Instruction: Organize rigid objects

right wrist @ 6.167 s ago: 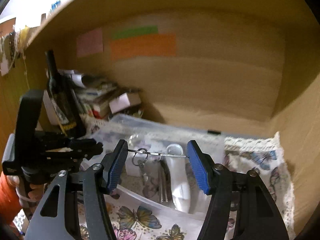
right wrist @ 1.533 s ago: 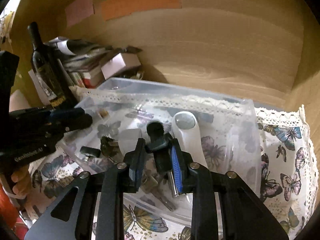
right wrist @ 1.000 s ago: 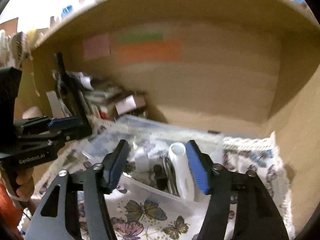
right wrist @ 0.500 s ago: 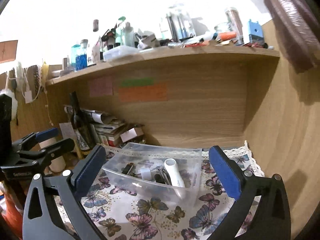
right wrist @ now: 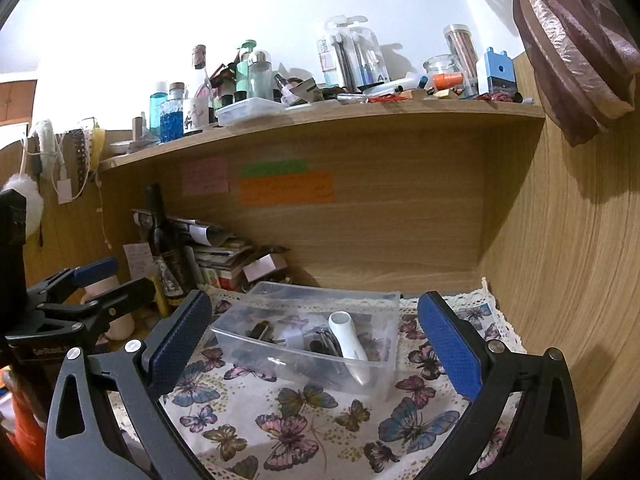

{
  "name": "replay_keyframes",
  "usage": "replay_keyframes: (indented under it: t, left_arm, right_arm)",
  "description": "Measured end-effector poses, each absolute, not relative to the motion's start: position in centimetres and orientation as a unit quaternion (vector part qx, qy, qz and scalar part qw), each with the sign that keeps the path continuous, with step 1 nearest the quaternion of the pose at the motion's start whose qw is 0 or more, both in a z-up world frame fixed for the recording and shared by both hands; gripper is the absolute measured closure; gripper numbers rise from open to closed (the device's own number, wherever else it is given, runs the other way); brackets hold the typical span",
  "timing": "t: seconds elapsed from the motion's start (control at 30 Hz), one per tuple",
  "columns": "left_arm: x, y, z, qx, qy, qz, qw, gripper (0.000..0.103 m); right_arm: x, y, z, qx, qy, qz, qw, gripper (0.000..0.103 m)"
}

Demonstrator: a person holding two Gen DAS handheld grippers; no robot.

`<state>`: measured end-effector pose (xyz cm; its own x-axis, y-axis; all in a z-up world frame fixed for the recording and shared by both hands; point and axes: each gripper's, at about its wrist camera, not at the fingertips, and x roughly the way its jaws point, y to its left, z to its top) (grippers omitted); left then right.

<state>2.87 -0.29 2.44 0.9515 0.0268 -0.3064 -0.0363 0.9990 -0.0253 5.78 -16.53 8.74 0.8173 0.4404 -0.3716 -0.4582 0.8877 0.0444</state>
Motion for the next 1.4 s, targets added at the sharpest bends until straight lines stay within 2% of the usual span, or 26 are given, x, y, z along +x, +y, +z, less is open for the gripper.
replay_keyframes:
  t: [1.4]
  left_arm:
    - [3.21,-0.91,2.81,-0.021,0.150,0.013,0.988,0.000]
  right_arm:
    - [6.30,-16.35,9.01,-0.023,0.188,0.236,0.953,0.000]
